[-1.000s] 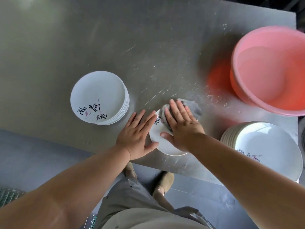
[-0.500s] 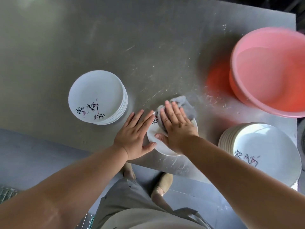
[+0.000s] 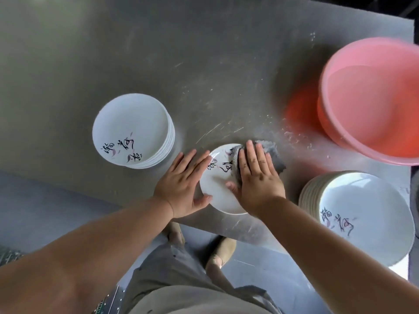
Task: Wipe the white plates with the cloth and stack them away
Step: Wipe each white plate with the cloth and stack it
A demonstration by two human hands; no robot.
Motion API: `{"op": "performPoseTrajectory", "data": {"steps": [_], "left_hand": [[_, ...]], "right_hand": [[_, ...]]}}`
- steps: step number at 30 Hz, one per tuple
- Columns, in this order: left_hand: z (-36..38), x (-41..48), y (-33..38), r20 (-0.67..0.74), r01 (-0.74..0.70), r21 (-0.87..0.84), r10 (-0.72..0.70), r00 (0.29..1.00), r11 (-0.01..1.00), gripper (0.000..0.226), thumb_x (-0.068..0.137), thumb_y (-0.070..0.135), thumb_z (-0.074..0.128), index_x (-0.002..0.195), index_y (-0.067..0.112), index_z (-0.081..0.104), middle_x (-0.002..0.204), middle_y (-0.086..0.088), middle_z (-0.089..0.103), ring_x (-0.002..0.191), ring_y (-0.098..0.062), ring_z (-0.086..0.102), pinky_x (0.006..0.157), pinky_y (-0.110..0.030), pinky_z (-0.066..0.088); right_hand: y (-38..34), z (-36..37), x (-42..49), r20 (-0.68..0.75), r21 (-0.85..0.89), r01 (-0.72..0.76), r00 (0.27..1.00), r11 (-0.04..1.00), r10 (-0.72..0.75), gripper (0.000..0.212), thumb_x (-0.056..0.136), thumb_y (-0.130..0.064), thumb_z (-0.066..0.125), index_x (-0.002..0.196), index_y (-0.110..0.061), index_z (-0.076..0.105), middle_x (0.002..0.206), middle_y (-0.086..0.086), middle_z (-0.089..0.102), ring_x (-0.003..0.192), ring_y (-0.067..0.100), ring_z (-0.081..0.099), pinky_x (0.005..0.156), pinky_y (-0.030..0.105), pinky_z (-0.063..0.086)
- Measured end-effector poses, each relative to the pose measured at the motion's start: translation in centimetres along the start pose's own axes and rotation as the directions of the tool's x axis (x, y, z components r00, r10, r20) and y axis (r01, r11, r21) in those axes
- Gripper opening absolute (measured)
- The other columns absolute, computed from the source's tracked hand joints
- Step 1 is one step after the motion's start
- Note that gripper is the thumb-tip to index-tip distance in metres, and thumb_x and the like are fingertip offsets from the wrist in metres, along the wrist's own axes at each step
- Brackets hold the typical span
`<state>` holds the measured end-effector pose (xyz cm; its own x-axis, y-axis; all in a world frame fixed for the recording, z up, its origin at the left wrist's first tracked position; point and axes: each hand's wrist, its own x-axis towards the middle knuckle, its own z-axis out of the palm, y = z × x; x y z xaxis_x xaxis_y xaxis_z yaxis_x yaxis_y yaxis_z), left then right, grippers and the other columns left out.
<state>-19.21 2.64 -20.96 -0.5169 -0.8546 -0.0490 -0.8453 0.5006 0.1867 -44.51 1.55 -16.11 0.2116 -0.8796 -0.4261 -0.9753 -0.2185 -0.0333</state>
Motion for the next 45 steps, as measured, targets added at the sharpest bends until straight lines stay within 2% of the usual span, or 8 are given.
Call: {"op": "performPoseTrajectory", "data": {"steps": [6,11,17,25,33,36,40,45], "left_hand": [[0.2,0.0,0.0,-0.012,-0.002,-0.003,0.002,1.0,1.0,0.107,0.087,0.073,0.051,0.168,0.015,0.012,0.176,0.004,0.008,0.162,-0.03,0.01,0.127,-0.057,0.019],[0.3,0.0,0.0,-0.01,0.009,0.008,-0.009,1.0,1.0,0.107,0.086,0.072,0.052,0.168,0.014,0.012,0.176,0.002,0.009,0.162,-0.029,0.009,0.128,-0.056,0.019],[-0.1,0.1,0.2,0.009,0.037,0.01,-0.037,0.999,0.999,0.103,0.089,0.071,0.048,0.168,0.014,0.012,0.176,0.0,0.009,0.162,-0.026,0.008,0.129,-0.053,0.016],[-0.1,0.0,0.4,0.018,0.078,-0.01,-0.077,0.997,0.997,0.102,0.09,0.075,0.041,0.168,0.016,0.012,0.176,0.003,0.007,0.162,-0.023,0.01,0.13,-0.051,0.014],[-0.9,0.3,0.8,0.08,0.149,-0.091,-0.142,0.987,0.985,0.102,0.088,0.08,0.038,0.166,0.032,-0.009,0.176,0.009,-0.002,0.162,-0.019,0.003,0.131,-0.047,0.009],[-0.8,-0.1,1.4,0.07,0.2,-0.081,-0.195,0.978,0.976,0.104,0.086,0.082,0.039,0.167,0.028,0.0,0.176,0.008,0.002,0.162,-0.022,0.003,0.13,-0.052,0.01],[-0.8,-0.9,4.1,0.048,0.367,-0.142,-0.364,0.93,0.919,0.105,0.088,0.08,0.043,0.167,0.02,0.01,0.176,0.004,0.005,0.162,-0.024,0.005,0.13,-0.052,0.007],[-1.1,-0.7,8.4,0.138,0.593,-0.187,-0.577,0.805,0.783,0.107,0.091,0.077,0.043,0.168,0.021,-0.006,0.176,0.006,-0.009,0.162,-0.024,-0.005,0.13,-0.051,-0.004]], "right_hand": [[-1.2,2.1,-5.9,0.019,0.196,-0.09,0.996,0.977,0.088,0.097,0.096,-0.073,0.006,0.166,-0.007,0.001,0.171,0.013,-0.025,0.156,0.029,-0.031,0.129,0.048,-0.008],[-1.5,3.1,-6.6,0.003,0.145,-0.034,0.999,0.989,0.034,0.101,0.096,-0.076,0.0,0.165,-0.003,0.01,0.173,0.017,-0.007,0.158,0.032,-0.021,0.128,0.044,-0.014],[0.4,1.2,-2.1,-0.005,0.086,-0.029,1.0,0.996,0.03,0.099,0.094,-0.075,-0.004,0.165,-0.007,-0.004,0.169,0.01,-0.028,0.155,0.029,-0.033,0.128,0.045,-0.014],[0.5,3.1,-7.6,-0.014,0.194,0.12,0.993,0.974,-0.12,0.091,0.098,-0.073,0.011,0.167,-0.014,0.012,0.175,0.002,-0.007,0.161,0.021,-0.014,0.131,0.041,-0.006],[-3.1,2.8,-7.0,-0.026,0.215,-0.052,0.998,0.975,0.059,0.098,0.095,-0.073,0.001,0.166,-0.006,0.002,0.173,0.012,-0.014,0.158,0.028,-0.025,0.128,0.042,-0.015],[-4.4,3.3,-9.2,-0.002,0.263,0.022,1.0,0.964,-0.022,0.101,0.092,-0.078,0.0,0.166,-0.01,0.001,0.173,0.01,-0.015,0.156,0.027,-0.027,0.124,0.038,-0.021],[-1.2,1.9,-6.7,-0.056,0.238,0.051,0.998,0.97,-0.039,0.092,0.097,-0.073,0.011,0.168,-0.015,0.01,0.176,0.001,-0.003,0.161,0.02,-0.011,0.131,0.038,-0.006],[-0.9,1.2,-4.3,-0.076,0.217,-0.045,0.995,0.975,0.063,0.105,0.087,-0.078,-0.004,0.167,-0.011,0.007,0.175,0.002,-0.008,0.159,0.021,-0.019,0.127,0.034,-0.01]]}}
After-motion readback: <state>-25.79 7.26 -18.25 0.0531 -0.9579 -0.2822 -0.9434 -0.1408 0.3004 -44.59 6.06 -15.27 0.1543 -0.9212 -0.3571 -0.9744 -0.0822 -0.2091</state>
